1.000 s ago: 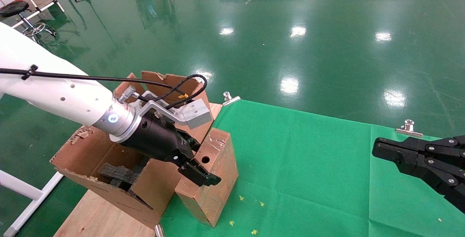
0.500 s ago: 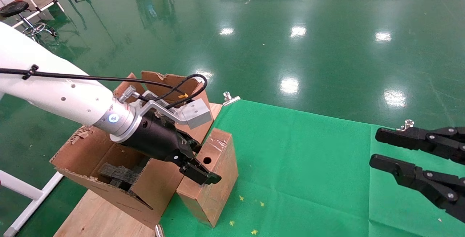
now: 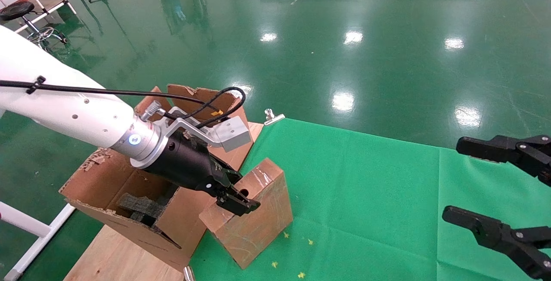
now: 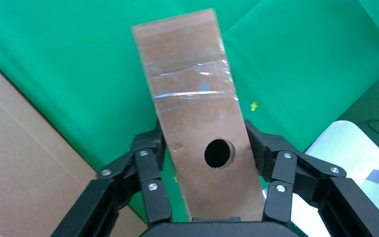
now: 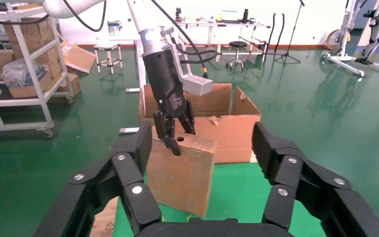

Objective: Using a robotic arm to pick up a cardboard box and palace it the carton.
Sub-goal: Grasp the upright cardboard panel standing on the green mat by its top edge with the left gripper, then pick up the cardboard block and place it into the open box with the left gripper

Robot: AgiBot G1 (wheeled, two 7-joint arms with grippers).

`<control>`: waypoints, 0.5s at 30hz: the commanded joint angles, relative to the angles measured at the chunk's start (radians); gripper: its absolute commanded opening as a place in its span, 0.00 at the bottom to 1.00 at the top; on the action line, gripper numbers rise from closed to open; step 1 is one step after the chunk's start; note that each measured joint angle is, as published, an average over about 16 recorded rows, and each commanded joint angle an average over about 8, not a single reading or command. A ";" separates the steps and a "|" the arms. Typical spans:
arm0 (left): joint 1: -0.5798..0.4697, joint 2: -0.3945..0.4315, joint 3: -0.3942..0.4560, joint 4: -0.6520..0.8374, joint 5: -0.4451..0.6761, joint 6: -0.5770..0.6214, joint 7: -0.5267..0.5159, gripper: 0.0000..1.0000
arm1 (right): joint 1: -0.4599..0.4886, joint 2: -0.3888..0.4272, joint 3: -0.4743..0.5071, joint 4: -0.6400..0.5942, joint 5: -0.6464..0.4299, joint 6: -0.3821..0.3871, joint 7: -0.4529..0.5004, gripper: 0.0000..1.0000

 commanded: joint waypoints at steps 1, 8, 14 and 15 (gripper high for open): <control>0.002 0.001 0.001 0.000 0.002 -0.001 -0.002 0.00 | 0.000 0.000 0.000 0.000 0.000 0.000 0.000 1.00; -0.046 -0.021 -0.028 0.026 -0.046 0.022 0.068 0.00 | 0.000 0.000 0.000 0.000 0.000 0.000 0.000 1.00; -0.151 -0.069 -0.077 0.122 -0.122 0.060 0.192 0.00 | 0.000 0.000 0.000 0.000 0.000 0.000 0.000 1.00; -0.175 -0.079 -0.082 0.146 -0.130 0.064 0.216 0.00 | 0.000 0.000 0.000 0.000 0.000 0.000 0.000 1.00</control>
